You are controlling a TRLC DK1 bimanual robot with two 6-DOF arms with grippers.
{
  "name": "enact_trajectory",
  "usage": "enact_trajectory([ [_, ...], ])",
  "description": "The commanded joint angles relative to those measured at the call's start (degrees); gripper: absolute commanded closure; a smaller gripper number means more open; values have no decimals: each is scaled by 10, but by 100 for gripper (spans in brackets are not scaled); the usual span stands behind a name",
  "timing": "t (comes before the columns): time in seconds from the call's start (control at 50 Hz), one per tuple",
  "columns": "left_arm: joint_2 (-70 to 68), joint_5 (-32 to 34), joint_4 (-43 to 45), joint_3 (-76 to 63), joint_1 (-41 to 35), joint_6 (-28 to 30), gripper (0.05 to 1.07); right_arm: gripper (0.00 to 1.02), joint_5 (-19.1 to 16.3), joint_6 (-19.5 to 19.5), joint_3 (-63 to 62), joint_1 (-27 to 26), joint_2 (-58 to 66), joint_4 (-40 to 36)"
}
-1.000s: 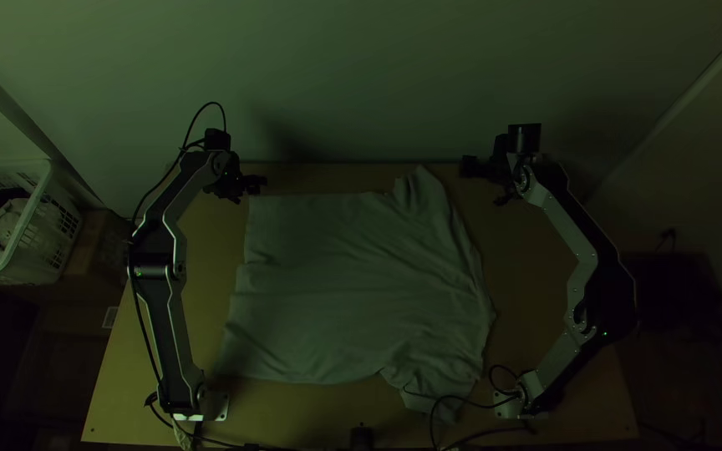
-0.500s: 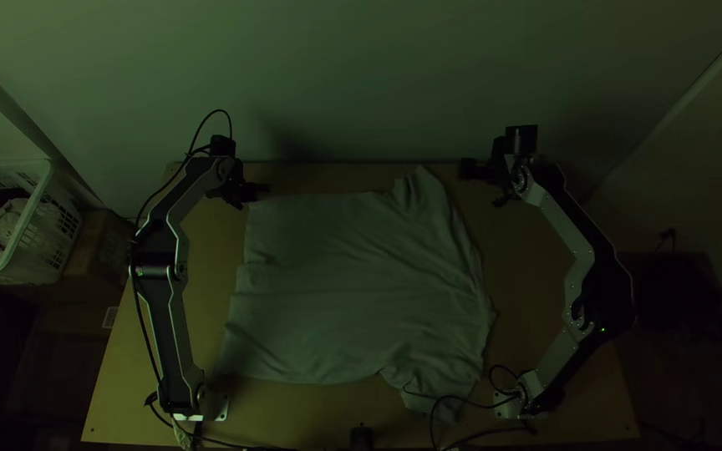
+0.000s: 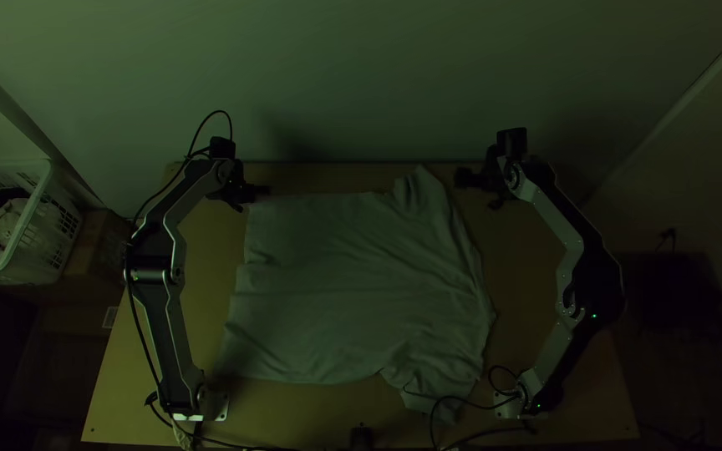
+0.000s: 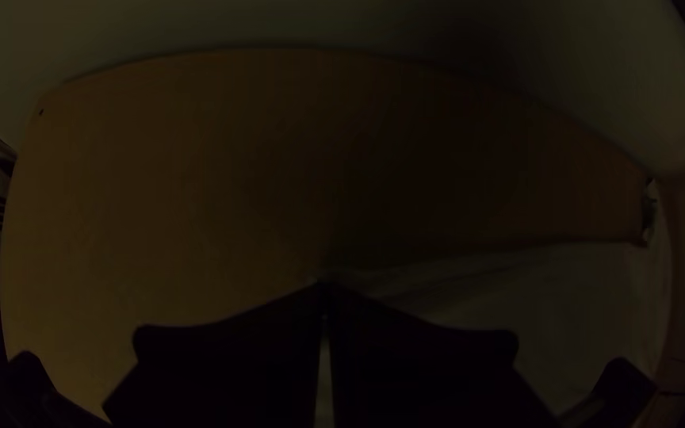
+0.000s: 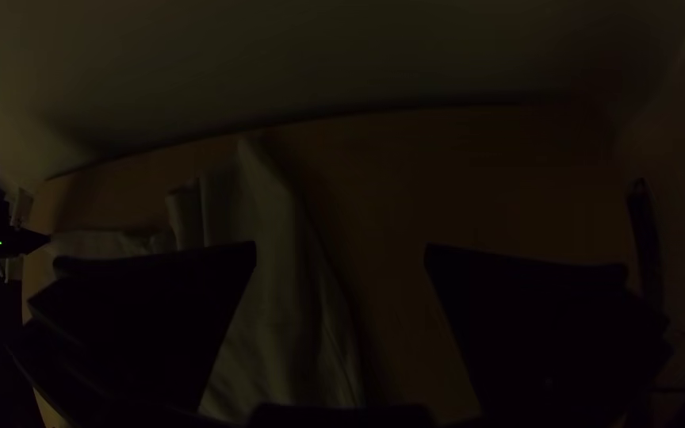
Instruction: Fold the t-shirt
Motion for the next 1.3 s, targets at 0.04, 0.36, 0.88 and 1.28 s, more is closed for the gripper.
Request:
enact_trajectory([
  [0.04,-38,-3,1,-7,6,-2,105,5,-2,13,69,2,54,-103],
  [0.36,-44,-2,1,-13,5,-3,105,7,8,16,108,17,83,-187],
  [0.88,-52,-3,1,-11,16,1,105,19,29,29,128,23,136,-206],
  [1.28,-50,-3,1,-6,18,5,105,30,55,32,139,27,165,-210],
])
